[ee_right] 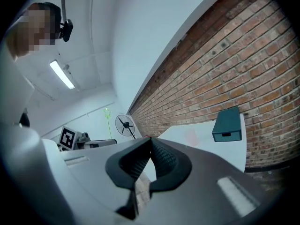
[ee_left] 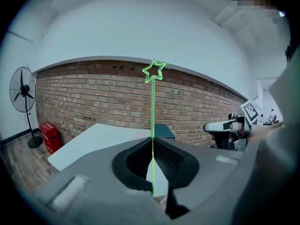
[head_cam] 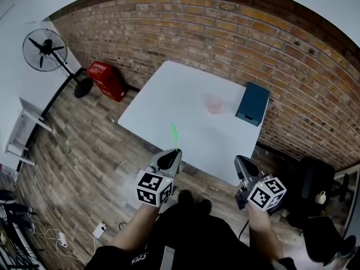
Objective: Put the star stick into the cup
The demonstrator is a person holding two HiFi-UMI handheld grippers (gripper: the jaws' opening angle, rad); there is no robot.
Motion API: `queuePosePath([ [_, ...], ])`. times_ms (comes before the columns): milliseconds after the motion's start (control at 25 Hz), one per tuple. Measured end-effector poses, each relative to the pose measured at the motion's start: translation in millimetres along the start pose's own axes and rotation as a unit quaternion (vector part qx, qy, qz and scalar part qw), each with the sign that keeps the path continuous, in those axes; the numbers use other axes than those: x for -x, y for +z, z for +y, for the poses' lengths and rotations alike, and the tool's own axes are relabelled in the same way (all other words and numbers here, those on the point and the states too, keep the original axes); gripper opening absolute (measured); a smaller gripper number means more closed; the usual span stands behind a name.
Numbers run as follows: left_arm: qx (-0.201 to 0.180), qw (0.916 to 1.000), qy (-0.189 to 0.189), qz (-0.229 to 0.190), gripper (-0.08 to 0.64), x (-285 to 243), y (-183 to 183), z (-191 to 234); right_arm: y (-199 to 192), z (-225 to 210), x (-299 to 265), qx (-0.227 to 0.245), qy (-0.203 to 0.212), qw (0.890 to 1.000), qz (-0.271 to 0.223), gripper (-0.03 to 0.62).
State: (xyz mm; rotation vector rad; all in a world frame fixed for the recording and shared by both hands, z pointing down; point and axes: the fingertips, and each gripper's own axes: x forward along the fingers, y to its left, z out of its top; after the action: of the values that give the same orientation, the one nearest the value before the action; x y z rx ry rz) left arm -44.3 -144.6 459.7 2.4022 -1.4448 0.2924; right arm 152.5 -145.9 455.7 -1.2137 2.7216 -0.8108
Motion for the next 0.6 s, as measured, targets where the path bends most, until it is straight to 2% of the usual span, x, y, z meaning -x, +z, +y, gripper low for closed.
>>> queuePosePath([
  [240,0.000,0.9998,-0.017,-0.004,0.014,-44.9,15.0,27.2,10.6,-19.7,-43.2,0.007,-0.006,1.000,0.014,0.000],
  [360,0.005,0.9995,-0.029,-0.009,0.014,-68.2,25.6,47.0,27.8,-21.8,-69.8,0.014,-0.013,1.000,0.013,0.000],
  [600,-0.014,0.9972,-0.070,-0.022,0.014,-114.7,57.0,83.7,51.4,-42.3,-124.4,0.013,-0.048,0.999,0.004,0.000],
])
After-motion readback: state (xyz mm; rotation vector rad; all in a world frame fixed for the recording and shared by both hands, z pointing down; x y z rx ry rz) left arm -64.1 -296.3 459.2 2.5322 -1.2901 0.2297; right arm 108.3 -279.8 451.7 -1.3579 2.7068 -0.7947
